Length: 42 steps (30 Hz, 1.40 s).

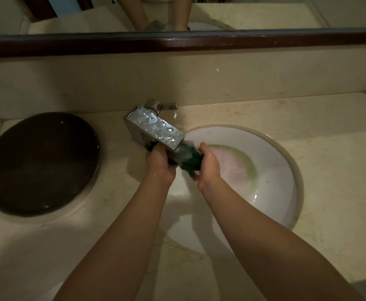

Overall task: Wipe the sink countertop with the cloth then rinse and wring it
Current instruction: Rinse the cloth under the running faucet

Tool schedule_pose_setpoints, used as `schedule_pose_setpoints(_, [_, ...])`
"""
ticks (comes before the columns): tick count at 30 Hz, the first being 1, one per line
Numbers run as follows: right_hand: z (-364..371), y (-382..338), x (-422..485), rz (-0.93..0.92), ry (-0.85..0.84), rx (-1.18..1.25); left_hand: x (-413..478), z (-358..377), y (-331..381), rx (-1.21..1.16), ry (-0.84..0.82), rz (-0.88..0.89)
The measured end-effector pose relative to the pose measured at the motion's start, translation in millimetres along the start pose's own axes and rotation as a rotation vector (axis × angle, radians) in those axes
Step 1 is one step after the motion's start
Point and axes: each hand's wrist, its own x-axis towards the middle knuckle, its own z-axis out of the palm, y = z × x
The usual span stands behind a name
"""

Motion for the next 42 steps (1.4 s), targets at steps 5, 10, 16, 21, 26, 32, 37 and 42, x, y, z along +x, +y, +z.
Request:
schedule_pose_setpoints(5, [-4,12,-2,0.194,-0.134,0.078,-7,1,5,0.109,-0.077,0.049])
schedule_pose_setpoints(10, [16,15,-8,0.159,-0.204,0.110,-10,3,4,0.117,-0.031,0.077])
schedule_pose_setpoints(16, [43,22,-8,0.109,-0.060,0.001,-3,16,4,-0.131,0.092,-0.120])
schedule_pose_setpoints(21, [45,19,-2,0.092,-0.024,0.020,-3,23,7,-0.132,0.185,-0.089])
schedule_pose_setpoints(26, [36,11,-3,0.016,0.001,-0.011,6,23,-3,0.119,0.344,-0.096])
schedule_pose_setpoints(32, [35,16,-7,0.118,0.004,0.037,-1,29,-1,0.048,0.226,-0.172])
schedule_pose_setpoints(37, [17,14,-1,0.164,0.038,0.032,-4,20,-4,0.322,0.071,-0.027])
schedule_pose_setpoints(42, [5,10,-1,0.161,0.018,0.019,-5,18,2,0.220,0.024,0.020])
